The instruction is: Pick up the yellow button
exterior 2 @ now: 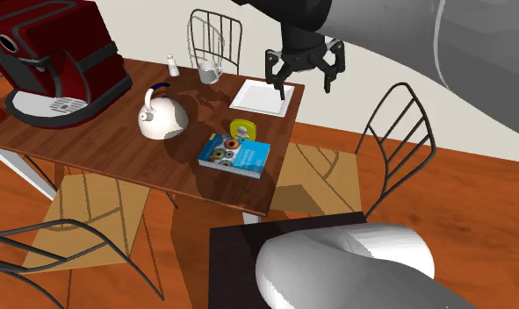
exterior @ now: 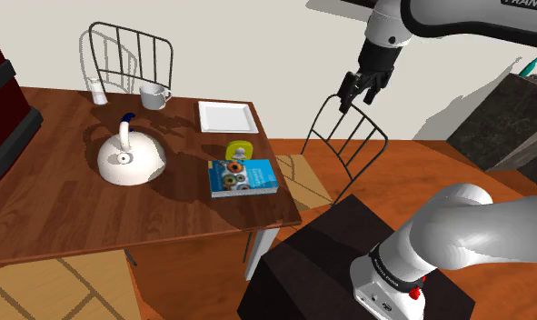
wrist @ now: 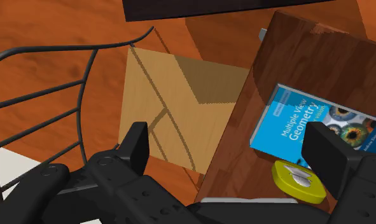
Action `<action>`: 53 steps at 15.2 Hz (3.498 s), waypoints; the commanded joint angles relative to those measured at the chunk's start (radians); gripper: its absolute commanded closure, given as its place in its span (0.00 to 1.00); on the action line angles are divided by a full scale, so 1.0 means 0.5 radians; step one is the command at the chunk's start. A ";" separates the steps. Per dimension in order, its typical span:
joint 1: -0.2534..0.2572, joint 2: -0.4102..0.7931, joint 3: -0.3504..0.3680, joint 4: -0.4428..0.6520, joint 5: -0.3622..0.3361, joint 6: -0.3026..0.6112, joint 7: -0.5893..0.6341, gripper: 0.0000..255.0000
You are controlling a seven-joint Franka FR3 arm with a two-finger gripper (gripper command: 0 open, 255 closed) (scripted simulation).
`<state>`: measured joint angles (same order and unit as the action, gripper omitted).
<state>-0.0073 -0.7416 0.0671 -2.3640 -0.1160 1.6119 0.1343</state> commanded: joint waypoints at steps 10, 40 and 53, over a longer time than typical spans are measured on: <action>0.156 0.480 -0.266 -0.076 -0.027 0.653 -0.664 0.00; 0.420 2.212 -0.241 0.682 0.680 1.614 -2.622 0.00; 0.416 2.263 -0.235 0.681 0.694 1.666 -2.637 1.00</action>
<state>0.2009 0.3893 -0.0503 -2.0235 0.2309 2.4447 -1.1841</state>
